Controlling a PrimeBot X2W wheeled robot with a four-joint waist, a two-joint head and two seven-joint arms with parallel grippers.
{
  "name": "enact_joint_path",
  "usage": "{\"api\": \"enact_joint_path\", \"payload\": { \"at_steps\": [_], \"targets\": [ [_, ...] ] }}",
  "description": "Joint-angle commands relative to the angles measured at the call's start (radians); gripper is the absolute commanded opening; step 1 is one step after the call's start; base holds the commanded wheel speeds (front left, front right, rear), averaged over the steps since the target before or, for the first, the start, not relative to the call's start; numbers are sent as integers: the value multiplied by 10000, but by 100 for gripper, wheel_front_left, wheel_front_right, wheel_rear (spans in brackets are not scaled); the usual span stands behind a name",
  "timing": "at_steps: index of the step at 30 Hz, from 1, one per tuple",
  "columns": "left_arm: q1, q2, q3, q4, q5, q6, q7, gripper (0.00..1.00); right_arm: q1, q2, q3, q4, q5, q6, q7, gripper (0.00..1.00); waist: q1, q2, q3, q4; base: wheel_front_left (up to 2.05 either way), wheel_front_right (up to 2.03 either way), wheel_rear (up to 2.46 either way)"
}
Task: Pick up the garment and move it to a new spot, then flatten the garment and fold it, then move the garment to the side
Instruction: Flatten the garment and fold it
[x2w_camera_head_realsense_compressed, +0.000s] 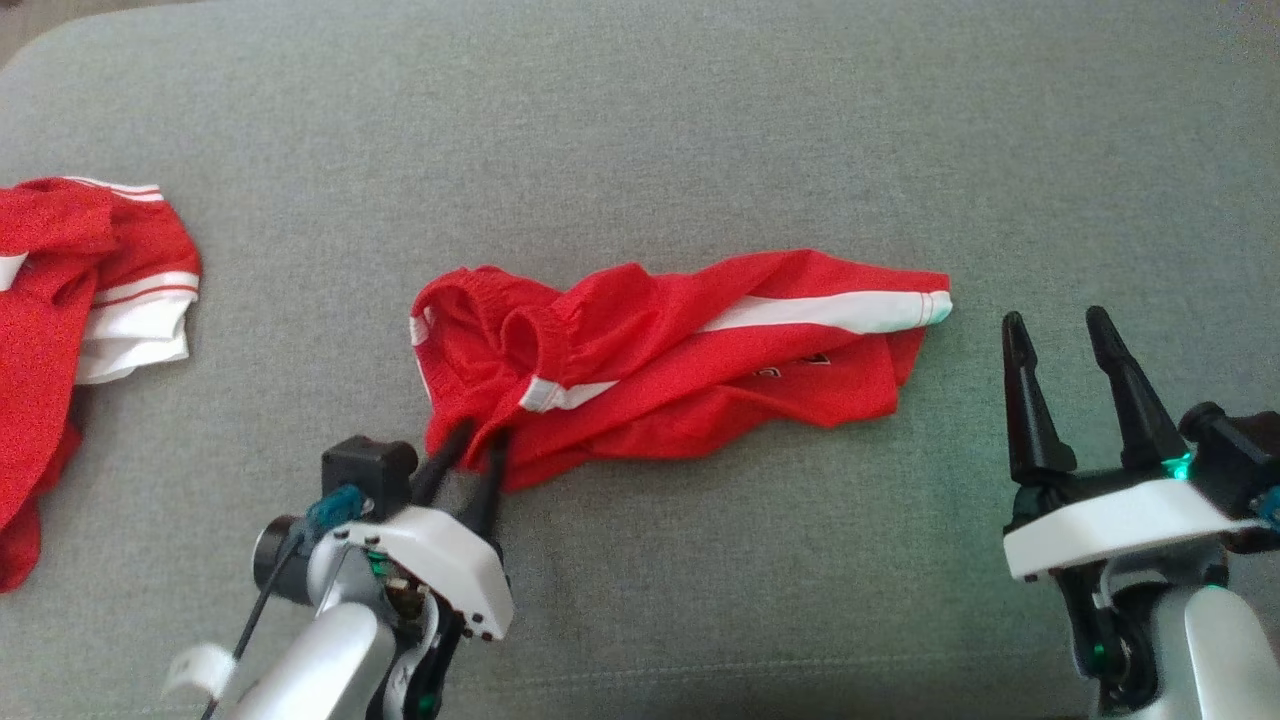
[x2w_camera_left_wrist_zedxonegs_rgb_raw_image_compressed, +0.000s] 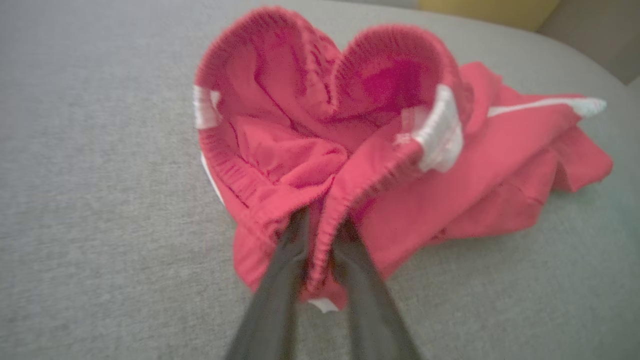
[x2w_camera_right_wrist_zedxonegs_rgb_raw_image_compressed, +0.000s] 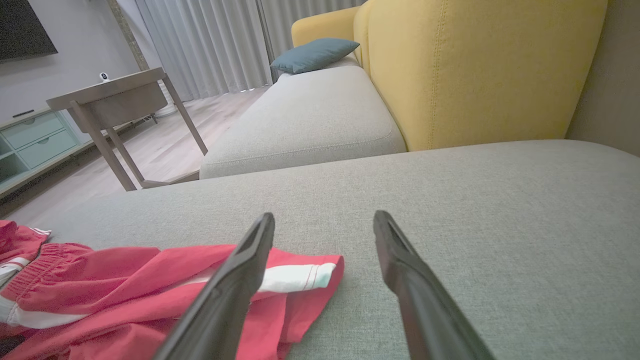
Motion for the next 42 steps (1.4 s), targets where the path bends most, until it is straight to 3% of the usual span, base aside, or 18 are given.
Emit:
{"api": "enact_joint_path", "payload": {
  "at_steps": [1,8,14,21,42],
  "targets": [
    [-120,58,472,-482,-37,84,-388,100,45,-47,192,-426,-79,75,24,100,0,0,-66,-2,0,0,0],
    [-4,0,774,-1029,305,427,-1521,100,247,-47,152,-565,-203,75,90,100,0,0,-444,-48,0,0,0],
    [69,320,1272,-1448,1368,1461,-1907,100,449,-47,144,-832,-533,75,237,100,0,0,-816,-82,0,0,0],
    [525,707,1641,-1755,2065,2137,-1975,100,737,-71,134,-1012,-654,75,406,100,0,0,-1123,-90,0,0,0],
    [1173,973,1798,-2106,2176,2053,-1992,100,1052,-60,100,-1184,-617,75,599,100,0,0,-1346,-43,0,0,0]
  ]
}}
